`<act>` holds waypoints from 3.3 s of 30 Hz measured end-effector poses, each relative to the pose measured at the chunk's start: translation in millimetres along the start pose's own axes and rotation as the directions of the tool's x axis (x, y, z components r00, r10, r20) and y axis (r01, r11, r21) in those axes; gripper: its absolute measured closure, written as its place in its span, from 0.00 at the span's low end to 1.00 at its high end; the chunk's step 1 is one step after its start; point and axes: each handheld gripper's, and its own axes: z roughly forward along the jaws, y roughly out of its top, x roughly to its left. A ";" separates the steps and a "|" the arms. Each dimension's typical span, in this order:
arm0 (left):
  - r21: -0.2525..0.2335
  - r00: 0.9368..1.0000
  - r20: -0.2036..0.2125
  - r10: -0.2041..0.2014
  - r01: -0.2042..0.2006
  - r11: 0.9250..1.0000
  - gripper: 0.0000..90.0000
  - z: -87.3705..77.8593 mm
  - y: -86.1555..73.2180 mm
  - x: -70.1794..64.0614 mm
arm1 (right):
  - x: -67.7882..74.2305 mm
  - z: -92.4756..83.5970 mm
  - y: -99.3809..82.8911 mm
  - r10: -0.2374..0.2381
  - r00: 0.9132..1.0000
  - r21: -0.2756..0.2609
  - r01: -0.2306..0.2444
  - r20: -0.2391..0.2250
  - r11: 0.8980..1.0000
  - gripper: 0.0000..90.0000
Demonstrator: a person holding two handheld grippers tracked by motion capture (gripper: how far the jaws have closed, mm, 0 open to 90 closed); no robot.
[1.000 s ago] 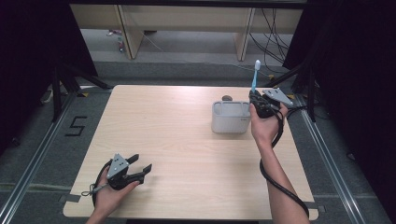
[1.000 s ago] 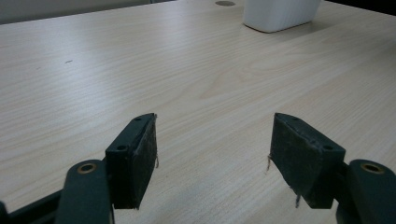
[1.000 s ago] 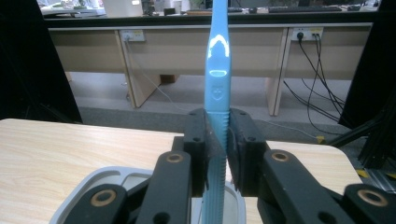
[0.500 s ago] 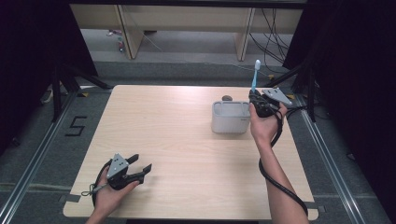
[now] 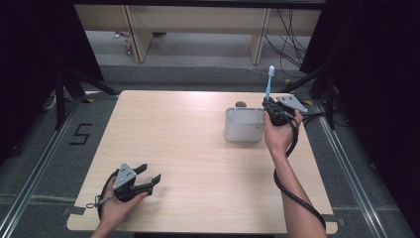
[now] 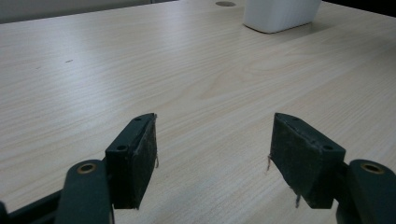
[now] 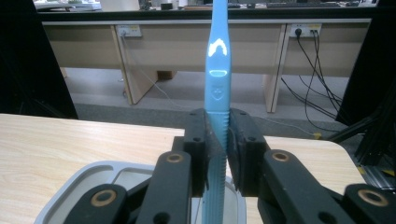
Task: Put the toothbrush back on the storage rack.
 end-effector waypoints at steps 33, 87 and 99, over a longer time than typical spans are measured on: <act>-0.001 1.000 0.003 -0.001 0.001 1.000 0.35 -0.1 0.0 0.4 | 0.3 -0.5 -15.0 0.014 1.000 0.016 -0.014 0.004 1.000 0.87; 0.000 1.000 0.004 -0.001 0.001 1.000 0.34 -0.1 -0.1 0.2 | -1.2 0.7 -47.5 0.009 1.000 0.097 -0.010 0.004 0.995 0.87; -0.001 1.000 0.004 -0.001 0.001 1.000 0.34 -0.1 -0.1 0.4 | -1.3 2.1 -50.0 -0.015 1.000 0.100 0.015 -0.002 0.995 0.87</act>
